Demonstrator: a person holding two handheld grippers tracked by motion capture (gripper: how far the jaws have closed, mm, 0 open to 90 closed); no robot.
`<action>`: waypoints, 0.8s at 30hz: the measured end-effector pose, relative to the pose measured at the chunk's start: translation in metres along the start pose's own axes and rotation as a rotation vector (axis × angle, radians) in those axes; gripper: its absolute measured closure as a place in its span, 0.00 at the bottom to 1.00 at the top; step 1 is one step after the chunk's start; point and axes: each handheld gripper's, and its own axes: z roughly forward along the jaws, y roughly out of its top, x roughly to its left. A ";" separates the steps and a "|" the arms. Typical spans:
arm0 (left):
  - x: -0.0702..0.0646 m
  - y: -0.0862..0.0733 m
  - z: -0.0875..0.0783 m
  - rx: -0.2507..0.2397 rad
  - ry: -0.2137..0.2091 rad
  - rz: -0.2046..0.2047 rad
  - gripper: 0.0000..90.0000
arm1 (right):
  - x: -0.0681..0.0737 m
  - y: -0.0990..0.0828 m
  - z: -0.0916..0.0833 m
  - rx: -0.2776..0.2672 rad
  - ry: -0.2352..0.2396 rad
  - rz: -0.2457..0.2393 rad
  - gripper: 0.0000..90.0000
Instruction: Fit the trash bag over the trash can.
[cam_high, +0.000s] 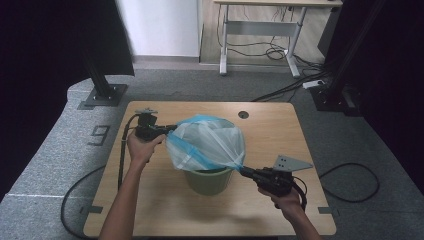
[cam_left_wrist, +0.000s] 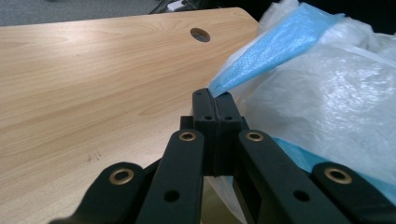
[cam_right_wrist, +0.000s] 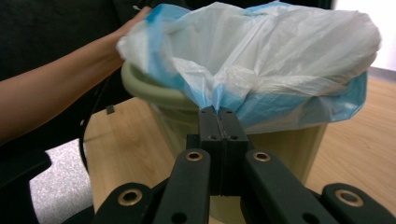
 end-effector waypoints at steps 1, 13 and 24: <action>0.000 -0.001 0.000 -0.003 0.002 0.001 1.00 | 0.000 -0.002 -0.001 -0.002 0.003 0.003 0.99; -0.003 -0.002 -0.008 -0.024 -0.007 0.006 1.00 | -0.016 0.028 -0.022 -0.151 -0.005 0.074 0.99; -0.005 -0.007 -0.013 -0.028 -0.008 0.014 1.00 | -0.021 0.028 -0.031 -0.134 -0.016 0.085 0.99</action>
